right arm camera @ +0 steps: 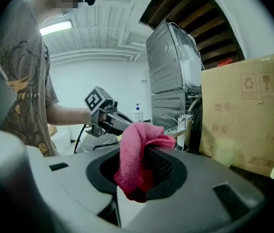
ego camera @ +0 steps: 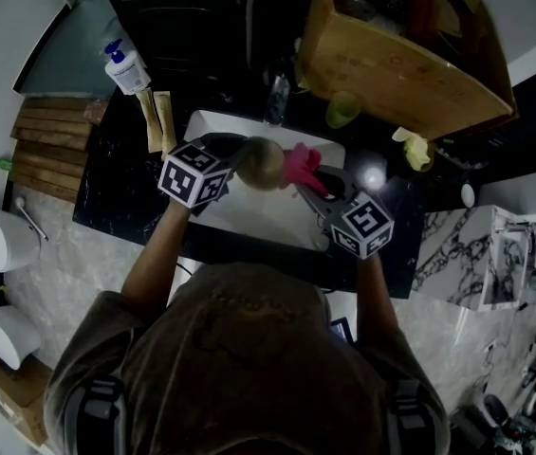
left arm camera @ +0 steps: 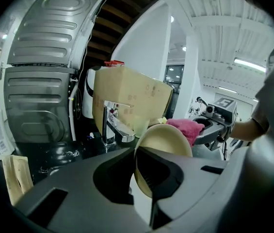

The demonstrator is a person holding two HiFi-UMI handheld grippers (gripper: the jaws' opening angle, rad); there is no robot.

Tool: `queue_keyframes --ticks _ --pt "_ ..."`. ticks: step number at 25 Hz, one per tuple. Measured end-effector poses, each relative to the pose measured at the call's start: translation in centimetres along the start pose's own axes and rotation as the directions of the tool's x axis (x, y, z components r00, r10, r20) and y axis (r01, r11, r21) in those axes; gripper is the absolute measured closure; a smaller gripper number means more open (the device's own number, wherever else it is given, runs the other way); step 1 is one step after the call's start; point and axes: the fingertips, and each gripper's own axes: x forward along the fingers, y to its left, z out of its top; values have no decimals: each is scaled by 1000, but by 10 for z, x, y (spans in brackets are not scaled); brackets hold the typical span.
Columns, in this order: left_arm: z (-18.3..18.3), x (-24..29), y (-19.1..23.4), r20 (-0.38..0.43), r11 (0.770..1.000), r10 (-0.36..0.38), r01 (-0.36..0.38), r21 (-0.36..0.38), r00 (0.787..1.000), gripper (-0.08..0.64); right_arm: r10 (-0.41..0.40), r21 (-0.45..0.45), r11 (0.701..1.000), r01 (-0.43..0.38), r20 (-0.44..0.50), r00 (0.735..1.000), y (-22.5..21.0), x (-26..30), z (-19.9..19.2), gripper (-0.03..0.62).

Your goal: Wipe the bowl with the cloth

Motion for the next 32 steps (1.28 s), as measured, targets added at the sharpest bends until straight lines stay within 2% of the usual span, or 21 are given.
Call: queue_keyframes --ticks 8,16,23,32 --pt "12 -1 8 52 998 34 -31 -49 998 532 0 64 998 0 4 1000 9 1 -15 499" --pt "28 1 6 122 996 71 -64 -65 990 534 3 132 991 -5 14 1000 20 9 -29 499" --pt "33 2 -3 169 993 69 -51 -110 983 538 -7 191 982 1 29 1000 29 20 -37 499" --pt "37 3 -13 216 983 62 -22 -183 974 539 -71 226 972 57 52 996 30 42 -36 500"
